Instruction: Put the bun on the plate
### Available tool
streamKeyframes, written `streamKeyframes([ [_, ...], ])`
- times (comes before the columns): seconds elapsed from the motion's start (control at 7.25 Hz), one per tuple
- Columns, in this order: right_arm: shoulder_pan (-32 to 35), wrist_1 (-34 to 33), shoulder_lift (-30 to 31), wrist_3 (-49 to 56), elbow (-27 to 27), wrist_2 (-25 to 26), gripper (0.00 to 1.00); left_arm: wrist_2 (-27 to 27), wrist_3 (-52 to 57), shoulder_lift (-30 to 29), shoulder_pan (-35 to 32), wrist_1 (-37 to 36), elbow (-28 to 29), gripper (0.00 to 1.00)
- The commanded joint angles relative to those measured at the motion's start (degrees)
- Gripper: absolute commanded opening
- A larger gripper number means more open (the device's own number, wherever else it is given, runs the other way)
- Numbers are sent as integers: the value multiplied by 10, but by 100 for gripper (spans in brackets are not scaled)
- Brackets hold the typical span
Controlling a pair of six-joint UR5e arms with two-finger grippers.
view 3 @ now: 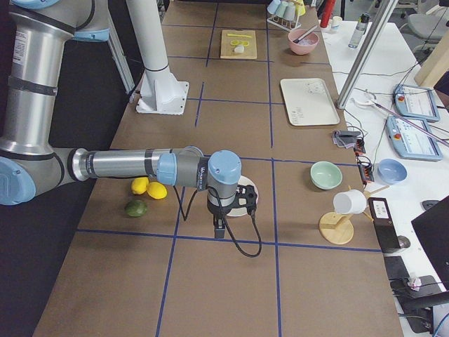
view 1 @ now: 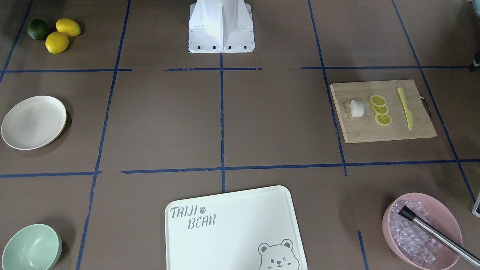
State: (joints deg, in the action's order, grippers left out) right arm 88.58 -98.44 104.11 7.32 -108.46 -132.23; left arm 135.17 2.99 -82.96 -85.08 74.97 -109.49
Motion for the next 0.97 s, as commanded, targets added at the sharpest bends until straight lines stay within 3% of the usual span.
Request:
streamKeyframes([
  [0.0, 0, 0, 0, 0, 0, -1, 100, 3, -3, -3, 0, -4, 4, 100],
  [0.83, -1, 1, 0, -2, 5, 0, 100, -3, 0, -3, -2, -3, 11, 100],
])
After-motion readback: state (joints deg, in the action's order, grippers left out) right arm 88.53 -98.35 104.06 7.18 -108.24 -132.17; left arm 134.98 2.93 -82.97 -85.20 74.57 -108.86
